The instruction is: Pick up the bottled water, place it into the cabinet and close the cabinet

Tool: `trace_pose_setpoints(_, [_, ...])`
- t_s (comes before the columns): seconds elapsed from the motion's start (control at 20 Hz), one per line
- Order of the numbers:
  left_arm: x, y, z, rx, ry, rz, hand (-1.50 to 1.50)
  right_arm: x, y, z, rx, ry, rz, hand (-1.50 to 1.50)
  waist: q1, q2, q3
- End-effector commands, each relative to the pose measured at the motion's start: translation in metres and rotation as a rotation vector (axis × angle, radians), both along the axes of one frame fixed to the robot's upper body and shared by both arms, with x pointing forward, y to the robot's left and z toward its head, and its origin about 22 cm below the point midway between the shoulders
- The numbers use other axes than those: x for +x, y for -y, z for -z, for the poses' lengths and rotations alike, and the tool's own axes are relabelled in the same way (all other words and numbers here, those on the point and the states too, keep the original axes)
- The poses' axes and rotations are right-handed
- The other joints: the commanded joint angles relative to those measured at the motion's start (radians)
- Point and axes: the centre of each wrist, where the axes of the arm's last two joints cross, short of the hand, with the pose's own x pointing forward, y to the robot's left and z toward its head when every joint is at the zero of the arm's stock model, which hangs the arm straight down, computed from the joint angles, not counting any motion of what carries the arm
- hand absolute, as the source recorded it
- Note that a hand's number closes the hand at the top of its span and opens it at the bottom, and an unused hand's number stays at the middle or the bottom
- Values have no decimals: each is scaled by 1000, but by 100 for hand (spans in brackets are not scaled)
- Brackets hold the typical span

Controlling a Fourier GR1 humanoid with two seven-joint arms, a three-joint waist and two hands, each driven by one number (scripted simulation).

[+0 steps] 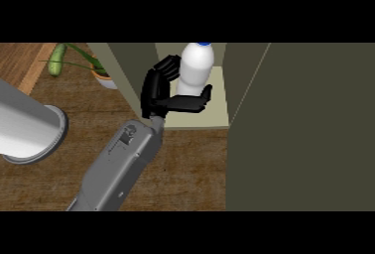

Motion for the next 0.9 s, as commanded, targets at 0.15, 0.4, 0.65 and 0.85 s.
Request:
trace_pose_setpoints(0.15, [40,11,-21,83,4,-89,150,-10,6,-4,20,2,-6,-150,-6,1,0])
trace_pose_setpoints(0.4, [59,9,-6,167,-28,-154,150,-3,2,12,10,-3,-39,-150,-33,11,0])
trace_pose_setpoints(0.65, [64,3,6,273,-39,-186,150,-6,-5,14,23,-13,-22,-150,-24,9,0])
trace_pose_setpoints(0.85, [61,-9,30,301,-35,-222,150,3,-2,13,0,6,-34,-150,-35,15,0])
